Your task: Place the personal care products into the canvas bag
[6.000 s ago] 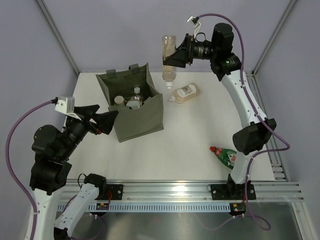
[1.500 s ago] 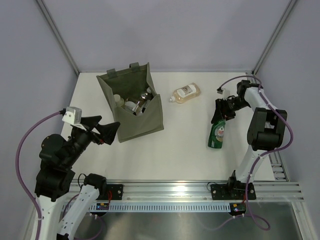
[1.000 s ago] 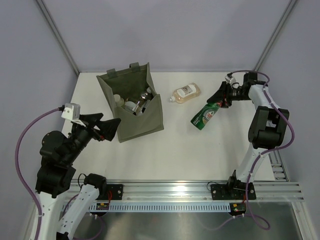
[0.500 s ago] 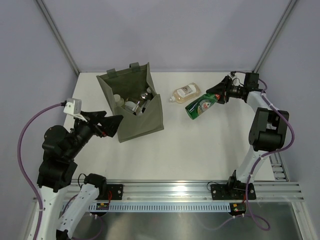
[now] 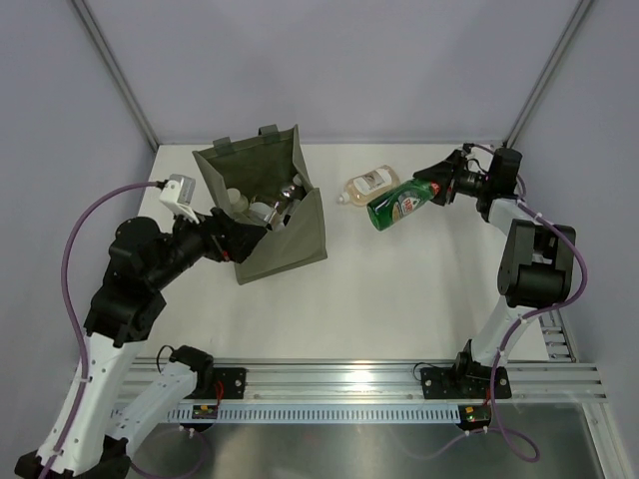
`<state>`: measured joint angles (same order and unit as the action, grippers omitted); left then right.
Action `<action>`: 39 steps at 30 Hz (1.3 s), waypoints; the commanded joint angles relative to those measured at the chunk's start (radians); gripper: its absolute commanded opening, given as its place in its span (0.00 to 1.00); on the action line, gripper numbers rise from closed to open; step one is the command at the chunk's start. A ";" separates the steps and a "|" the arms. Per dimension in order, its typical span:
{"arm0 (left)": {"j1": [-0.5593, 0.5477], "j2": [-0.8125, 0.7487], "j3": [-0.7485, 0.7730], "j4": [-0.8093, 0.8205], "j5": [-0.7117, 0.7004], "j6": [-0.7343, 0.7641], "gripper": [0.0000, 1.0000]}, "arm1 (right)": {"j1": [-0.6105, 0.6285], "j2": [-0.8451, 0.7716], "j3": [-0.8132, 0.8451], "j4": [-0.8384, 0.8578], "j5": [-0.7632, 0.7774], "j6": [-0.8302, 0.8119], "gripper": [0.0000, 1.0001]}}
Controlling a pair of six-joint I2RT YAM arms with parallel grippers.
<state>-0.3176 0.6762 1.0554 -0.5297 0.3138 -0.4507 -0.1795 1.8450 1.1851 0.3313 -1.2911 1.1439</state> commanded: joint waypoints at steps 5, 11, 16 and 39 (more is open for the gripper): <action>-0.233 0.111 0.133 -0.062 -0.166 0.121 0.99 | 0.017 -0.076 -0.001 0.369 -0.063 0.361 0.00; -0.264 0.138 0.118 -0.023 -0.205 0.126 0.99 | 0.089 -0.058 0.091 0.476 -0.021 0.534 0.00; -0.264 0.089 0.104 -0.009 -0.248 0.135 0.99 | 0.228 -0.015 0.308 0.407 0.033 0.550 0.00; -0.265 -0.201 0.057 -0.213 -0.484 -0.101 0.99 | 0.672 0.510 1.472 -0.376 0.431 -0.312 0.00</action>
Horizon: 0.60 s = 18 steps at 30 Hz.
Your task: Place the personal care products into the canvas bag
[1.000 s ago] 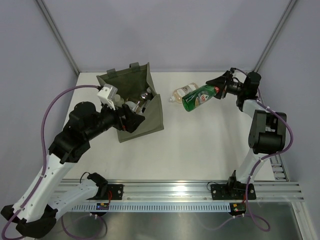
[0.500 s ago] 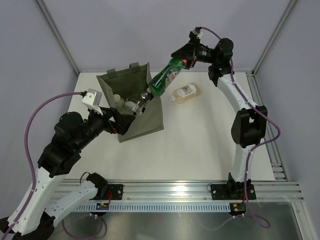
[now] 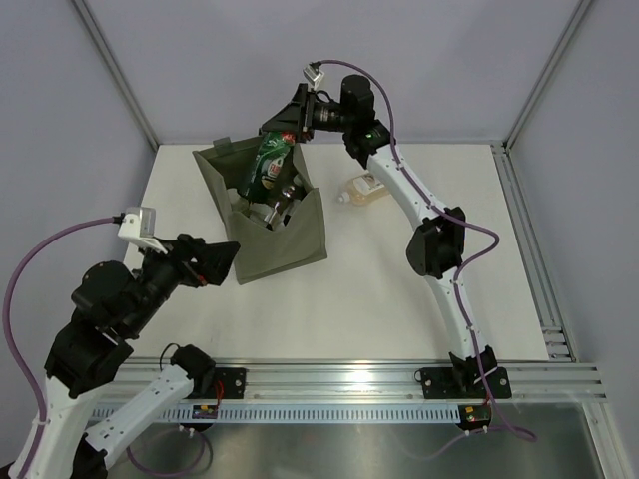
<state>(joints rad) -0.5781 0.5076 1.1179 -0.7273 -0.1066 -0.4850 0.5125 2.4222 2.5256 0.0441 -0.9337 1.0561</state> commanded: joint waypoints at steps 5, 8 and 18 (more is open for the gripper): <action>-0.005 0.003 -0.017 -0.015 -0.053 -0.043 0.99 | 0.029 -0.168 0.087 -0.265 0.068 -0.647 0.75; -0.005 0.046 -0.012 0.000 -0.038 0.000 0.99 | 0.070 -0.250 0.013 -0.363 0.113 -0.854 0.99; -0.005 0.036 -0.066 0.040 -0.018 0.057 0.99 | -0.018 -0.336 -0.030 -0.565 0.294 -1.036 0.99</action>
<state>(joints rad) -0.5785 0.5682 1.0603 -0.7429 -0.1303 -0.4568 0.5827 2.1407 2.5359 -0.4328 -0.7532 0.1196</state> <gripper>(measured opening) 0.987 0.993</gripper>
